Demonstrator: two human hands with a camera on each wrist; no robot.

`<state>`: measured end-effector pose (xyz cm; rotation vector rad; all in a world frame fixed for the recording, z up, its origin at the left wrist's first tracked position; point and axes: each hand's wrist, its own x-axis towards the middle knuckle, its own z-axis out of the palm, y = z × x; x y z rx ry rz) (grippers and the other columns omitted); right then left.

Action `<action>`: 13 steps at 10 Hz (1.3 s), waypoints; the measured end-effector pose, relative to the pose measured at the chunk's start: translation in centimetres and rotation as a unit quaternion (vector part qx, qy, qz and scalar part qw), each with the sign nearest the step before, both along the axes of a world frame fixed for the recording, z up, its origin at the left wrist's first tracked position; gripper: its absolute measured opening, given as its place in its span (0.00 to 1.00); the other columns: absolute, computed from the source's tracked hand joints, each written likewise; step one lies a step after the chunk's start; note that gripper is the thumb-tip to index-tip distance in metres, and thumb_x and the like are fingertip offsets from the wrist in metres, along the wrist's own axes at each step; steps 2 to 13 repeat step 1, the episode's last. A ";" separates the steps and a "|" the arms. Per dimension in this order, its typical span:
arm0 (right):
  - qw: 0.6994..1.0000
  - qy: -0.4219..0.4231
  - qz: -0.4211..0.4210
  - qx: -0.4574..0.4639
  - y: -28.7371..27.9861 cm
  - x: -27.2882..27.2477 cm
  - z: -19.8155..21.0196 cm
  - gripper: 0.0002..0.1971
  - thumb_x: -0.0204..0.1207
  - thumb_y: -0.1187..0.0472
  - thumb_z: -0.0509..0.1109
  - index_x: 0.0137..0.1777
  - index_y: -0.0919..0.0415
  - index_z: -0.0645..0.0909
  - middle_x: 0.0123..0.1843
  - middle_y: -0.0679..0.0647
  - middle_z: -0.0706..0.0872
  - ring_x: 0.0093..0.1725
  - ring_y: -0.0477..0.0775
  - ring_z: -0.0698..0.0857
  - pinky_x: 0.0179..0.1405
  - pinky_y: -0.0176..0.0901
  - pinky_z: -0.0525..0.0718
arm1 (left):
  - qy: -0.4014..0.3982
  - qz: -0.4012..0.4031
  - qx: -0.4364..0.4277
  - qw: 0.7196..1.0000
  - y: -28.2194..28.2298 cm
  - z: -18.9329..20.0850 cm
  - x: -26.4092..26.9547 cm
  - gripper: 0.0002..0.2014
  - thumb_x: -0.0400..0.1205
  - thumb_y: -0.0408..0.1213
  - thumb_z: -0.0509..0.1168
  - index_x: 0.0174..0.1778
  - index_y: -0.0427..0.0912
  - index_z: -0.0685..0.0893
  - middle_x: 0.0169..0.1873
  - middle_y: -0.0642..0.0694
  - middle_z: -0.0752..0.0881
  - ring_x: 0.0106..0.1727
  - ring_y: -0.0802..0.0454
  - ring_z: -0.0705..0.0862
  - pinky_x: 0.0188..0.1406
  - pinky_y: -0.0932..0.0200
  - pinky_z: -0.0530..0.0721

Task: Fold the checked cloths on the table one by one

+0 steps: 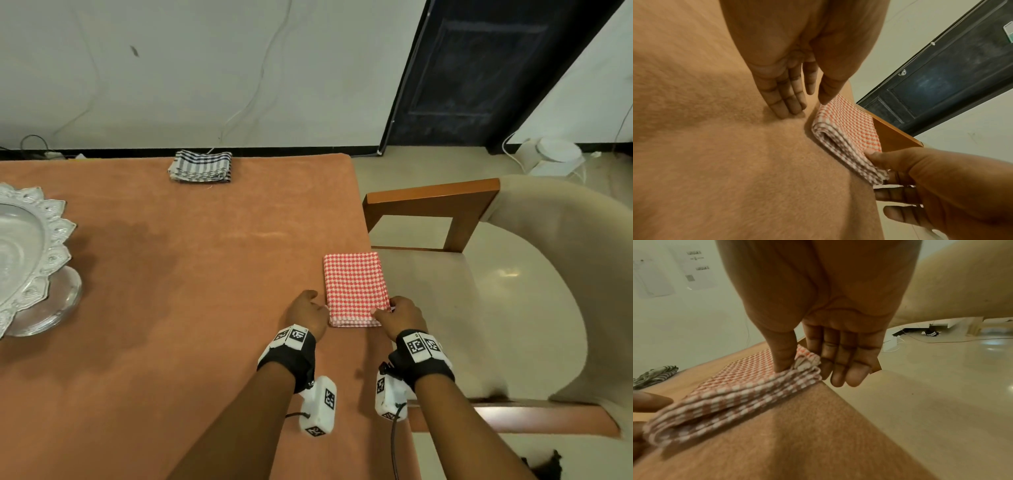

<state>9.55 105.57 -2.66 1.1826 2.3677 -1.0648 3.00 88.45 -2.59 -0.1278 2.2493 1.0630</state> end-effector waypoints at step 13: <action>0.998 0.007 -0.011 0.067 -0.7 1.4 0.8 0.31 0.78 0.44 0.66 0.75 0.62 0.69 0.74 0.62 0.73 0.69 0.66 0.76 0.63 0.56 0.76 | 0.020 -0.016 -0.018 1.000 -1.9 -0.2 2.0 0.21 0.82 0.40 0.62 0.73 0.46 0.75 0.65 0.45 0.83 0.64 0.45 0.82 0.65 0.55 0.78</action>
